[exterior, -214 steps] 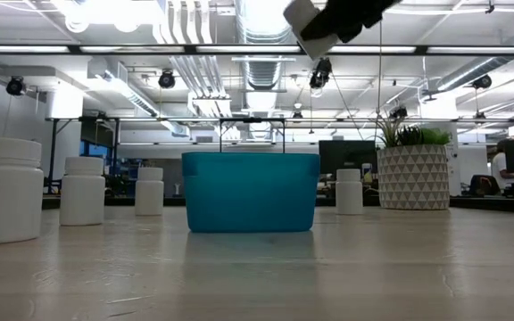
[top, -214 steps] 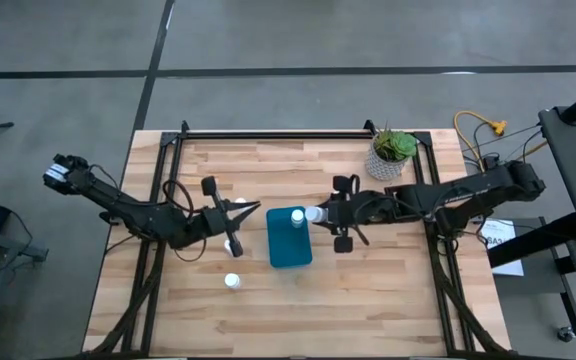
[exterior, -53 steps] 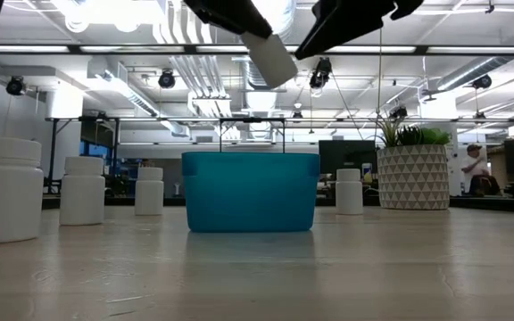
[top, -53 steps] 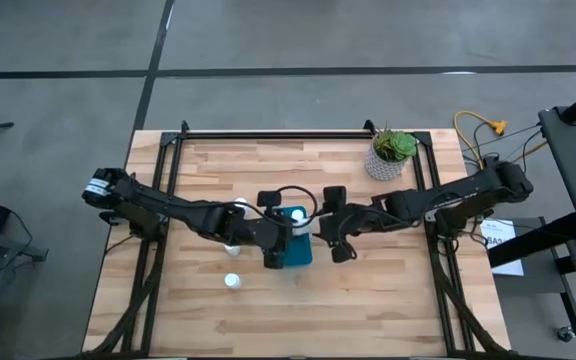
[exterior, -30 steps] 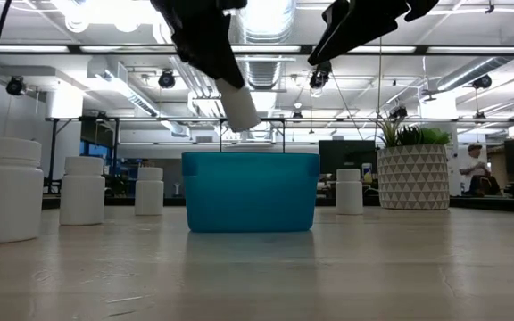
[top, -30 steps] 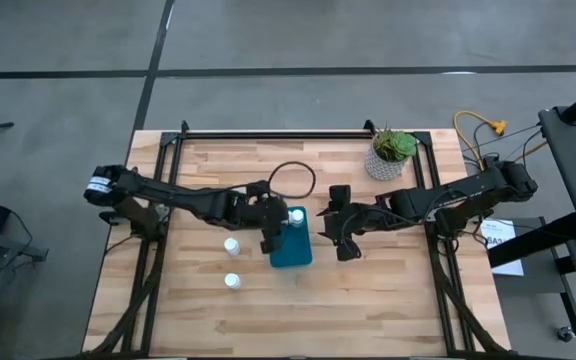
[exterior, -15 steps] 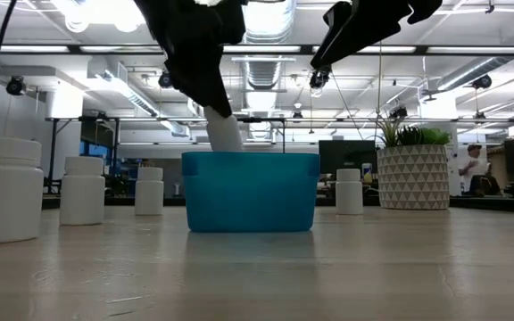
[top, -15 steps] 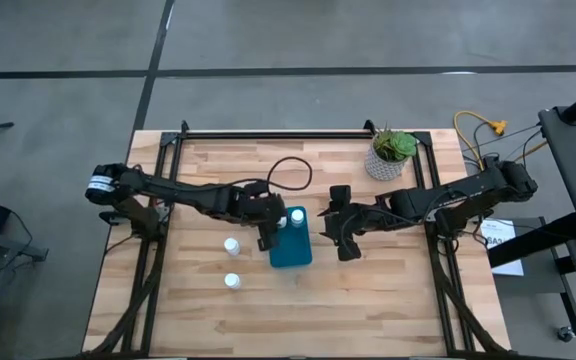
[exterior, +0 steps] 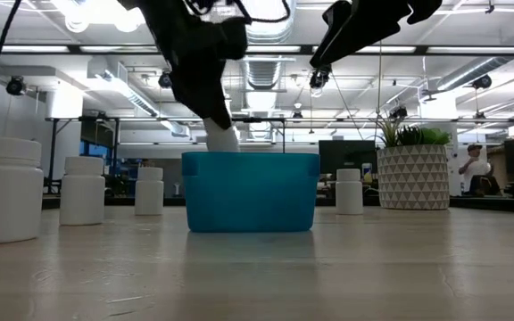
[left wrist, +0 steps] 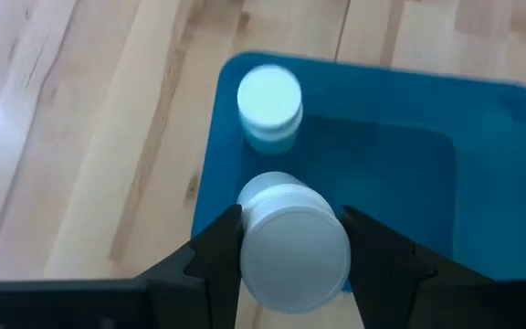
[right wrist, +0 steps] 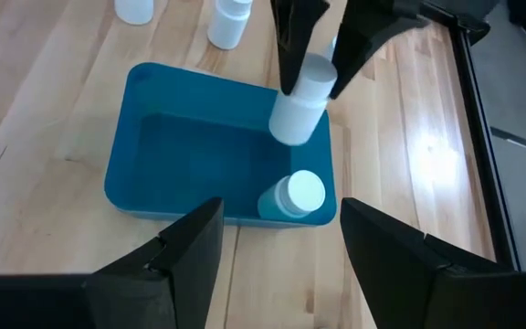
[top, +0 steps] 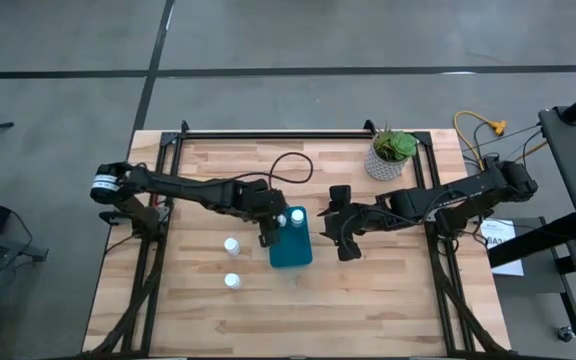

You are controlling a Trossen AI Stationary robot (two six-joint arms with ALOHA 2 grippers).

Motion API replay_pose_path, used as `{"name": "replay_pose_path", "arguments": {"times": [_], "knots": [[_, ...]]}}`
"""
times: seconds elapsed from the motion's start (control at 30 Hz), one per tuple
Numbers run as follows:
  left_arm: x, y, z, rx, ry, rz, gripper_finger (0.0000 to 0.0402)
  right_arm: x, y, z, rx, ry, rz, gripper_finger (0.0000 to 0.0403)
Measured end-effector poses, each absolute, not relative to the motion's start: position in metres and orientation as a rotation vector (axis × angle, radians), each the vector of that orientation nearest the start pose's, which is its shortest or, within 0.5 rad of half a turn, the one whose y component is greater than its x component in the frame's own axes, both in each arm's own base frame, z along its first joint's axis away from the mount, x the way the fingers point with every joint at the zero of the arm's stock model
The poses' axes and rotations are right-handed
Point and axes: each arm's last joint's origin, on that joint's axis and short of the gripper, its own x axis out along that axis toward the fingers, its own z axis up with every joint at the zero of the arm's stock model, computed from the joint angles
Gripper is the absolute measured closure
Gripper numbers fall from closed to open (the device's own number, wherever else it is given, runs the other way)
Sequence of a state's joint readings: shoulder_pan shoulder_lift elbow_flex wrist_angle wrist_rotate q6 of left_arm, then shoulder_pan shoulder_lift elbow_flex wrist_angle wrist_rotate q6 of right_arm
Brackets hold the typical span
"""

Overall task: Pick and place pill bottles into a basket
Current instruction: Put the white pill bottle into the blue bin

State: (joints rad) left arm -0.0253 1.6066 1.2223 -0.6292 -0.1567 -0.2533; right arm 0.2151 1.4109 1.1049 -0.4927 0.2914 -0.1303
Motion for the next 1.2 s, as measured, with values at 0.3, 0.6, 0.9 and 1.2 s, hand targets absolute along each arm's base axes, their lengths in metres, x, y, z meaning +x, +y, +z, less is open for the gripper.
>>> {"name": "replay_pose_path", "arguments": {"times": [0.3, 0.6, 0.9, 1.2], "knots": [[0.348, 0.007, 0.225, -0.151, 1.072, 0.225, 0.0257, 0.291, 0.055, 0.279, -0.324, 0.778, -0.022, 0.0188], [0.356, 0.014, 0.214, -0.167, 1.109, 0.23, 0.0257, 0.291, 0.055, 0.28, -0.324, 0.777, -0.021, 0.0188], [0.355, 0.014, 0.212, -0.17, 1.128, 0.232, 0.0257, 0.291, 0.055, 0.28, -0.323, 0.775, -0.022, 0.0188], [0.354, 0.015, 0.211, -0.167, 1.132, 0.239, 0.0239, 0.291, 0.055, 0.28, -0.318, 0.775, -0.023, 0.0188]]}}
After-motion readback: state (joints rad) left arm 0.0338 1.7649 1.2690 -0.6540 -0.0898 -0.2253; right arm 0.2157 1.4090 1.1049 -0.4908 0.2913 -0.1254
